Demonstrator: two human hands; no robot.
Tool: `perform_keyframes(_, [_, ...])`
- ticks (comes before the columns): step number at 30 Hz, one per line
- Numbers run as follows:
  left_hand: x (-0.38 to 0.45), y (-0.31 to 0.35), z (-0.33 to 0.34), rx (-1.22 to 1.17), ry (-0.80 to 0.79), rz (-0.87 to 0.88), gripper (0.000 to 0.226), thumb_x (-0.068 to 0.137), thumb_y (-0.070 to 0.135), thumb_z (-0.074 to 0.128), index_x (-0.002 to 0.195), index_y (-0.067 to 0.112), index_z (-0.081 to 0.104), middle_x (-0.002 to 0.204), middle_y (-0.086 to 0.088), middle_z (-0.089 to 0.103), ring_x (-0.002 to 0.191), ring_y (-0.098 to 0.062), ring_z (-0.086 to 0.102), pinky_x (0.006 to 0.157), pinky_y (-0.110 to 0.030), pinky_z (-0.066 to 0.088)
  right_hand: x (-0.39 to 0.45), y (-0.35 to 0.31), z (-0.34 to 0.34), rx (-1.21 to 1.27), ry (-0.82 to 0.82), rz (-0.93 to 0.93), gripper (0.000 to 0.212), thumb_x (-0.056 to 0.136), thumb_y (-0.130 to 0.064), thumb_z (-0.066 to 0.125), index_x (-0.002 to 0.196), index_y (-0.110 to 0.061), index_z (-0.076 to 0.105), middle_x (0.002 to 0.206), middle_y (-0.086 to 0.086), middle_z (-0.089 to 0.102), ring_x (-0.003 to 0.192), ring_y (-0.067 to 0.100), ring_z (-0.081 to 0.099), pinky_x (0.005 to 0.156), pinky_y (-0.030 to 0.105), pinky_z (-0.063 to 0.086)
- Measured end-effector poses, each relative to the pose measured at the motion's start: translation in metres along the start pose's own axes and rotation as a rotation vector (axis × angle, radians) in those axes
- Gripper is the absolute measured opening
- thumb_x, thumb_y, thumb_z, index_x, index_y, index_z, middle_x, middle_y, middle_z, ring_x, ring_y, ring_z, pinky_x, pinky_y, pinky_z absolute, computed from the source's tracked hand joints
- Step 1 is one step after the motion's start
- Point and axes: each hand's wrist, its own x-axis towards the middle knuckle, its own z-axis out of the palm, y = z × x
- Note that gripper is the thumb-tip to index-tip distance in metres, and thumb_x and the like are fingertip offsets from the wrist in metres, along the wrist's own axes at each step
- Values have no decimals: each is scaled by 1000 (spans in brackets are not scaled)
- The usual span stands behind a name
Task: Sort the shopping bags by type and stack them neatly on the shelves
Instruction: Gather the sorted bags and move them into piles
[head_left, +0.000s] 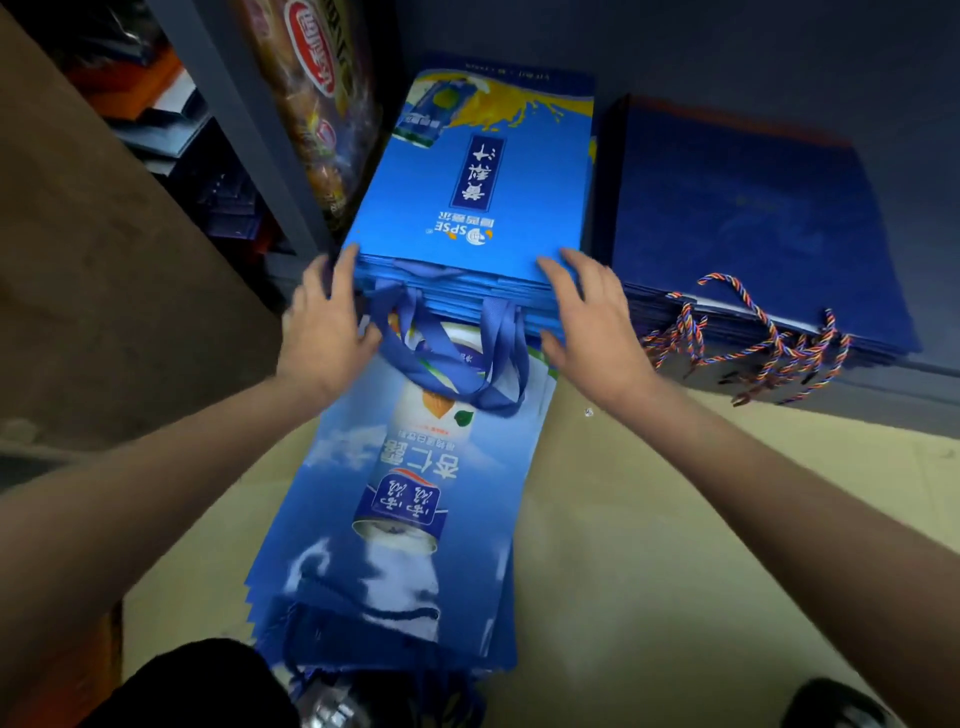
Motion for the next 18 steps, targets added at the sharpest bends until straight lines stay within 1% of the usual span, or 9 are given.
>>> perform_keyframes(2, [-29, -15, 13, -93, -121, -211, 78, 86, 18, 61, 148, 10, 15, 144, -24, 26, 128, -43, 32, 104, -48, 30, -42, -5, 17, 281, 148, 131, 61, 77, -12, 63, 134, -3, 43, 137, 19, 39, 126, 36, 37, 108, 38, 27])
perform_keyframes(3, [-40, -22, 19, -112, -201, -322, 79, 87, 21, 60, 149, 9, 11, 144, -26, 25, 129, -44, 32, 105, -45, 28, -61, -11, 26, 422, 128, 247, 62, 78, -13, 65, 134, -3, 41, 135, 18, 41, 126, 34, 38, 106, 33, 27])
perform_keyframes(5, [-58, -39, 32, -186, -355, -519, 80, 90, 29, 58, 149, 9, 8, 146, -24, 25, 131, -42, 32, 107, -41, 28, -91, -27, 50, 706, -108, 542, 79, 78, -20, 73, 142, -4, 29, 140, 16, 36, 133, 31, 32, 106, 28, 25])
perform_keyframes(7, [-74, -51, 42, -329, -479, -625, 78, 89, 35, 60, 146, 6, 15, 145, -19, 33, 131, -36, 38, 106, -38, 32, -112, -43, 71, 954, -329, 757, 105, 65, -40, 81, 146, -10, 20, 145, 10, 33, 136, 26, 32, 111, 32, 28])
perform_keyframes(8, [-82, -53, 46, -375, -516, -636, 77, 87, 37, 62, 144, 5, 20, 144, -17, 37, 129, -33, 40, 106, -37, 34, -119, -48, 83, 1032, -337, 777, 114, 54, -50, 82, 145, -13, 23, 145, 6, 36, 134, 25, 36, 111, 39, 32])
perform_keyframes(10, [-94, -53, 53, -390, -571, -642, 82, 86, 42, 62, 145, 9, 16, 146, -14, 35, 132, -30, 38, 109, -38, 32, -124, -51, 97, 1110, -279, 813, 117, 44, -53, 80, 141, -15, 27, 142, 2, 41, 130, 21, 43, 106, 45, 39])
perform_keyframes(13, [-106, -41, 59, -359, -615, -638, 95, 86, 48, 59, 150, 15, -3, 154, -12, 19, 140, -29, 26, 112, -37, 26, -124, -46, 99, 1110, -215, 811, 99, 63, -30, 84, 142, -15, 27, 141, -3, 41, 128, 17, 42, 107, 45, 38])
perform_keyframes(15, [-111, -35, 60, -367, -598, -638, 96, 85, 49, 60, 150, 17, -3, 154, -14, 18, 139, -30, 26, 112, -39, 26, -127, -39, 99, 1149, -211, 810, 87, 73, -10, 78, 142, -19, 27, 139, -3, 43, 125, 18, 45, 105, 47, 39])
perform_keyframes(18, [-121, -31, 59, -297, -569, -610, 93, 84, 49, 61, 150, 19, 4, 151, -18, 21, 137, -34, 27, 112, -39, 26, -137, -33, 99, 1189, -202, 850, 87, 76, 5, 69, 145, -26, 26, 138, 0, 48, 119, 23, 52, 98, 48, 46])
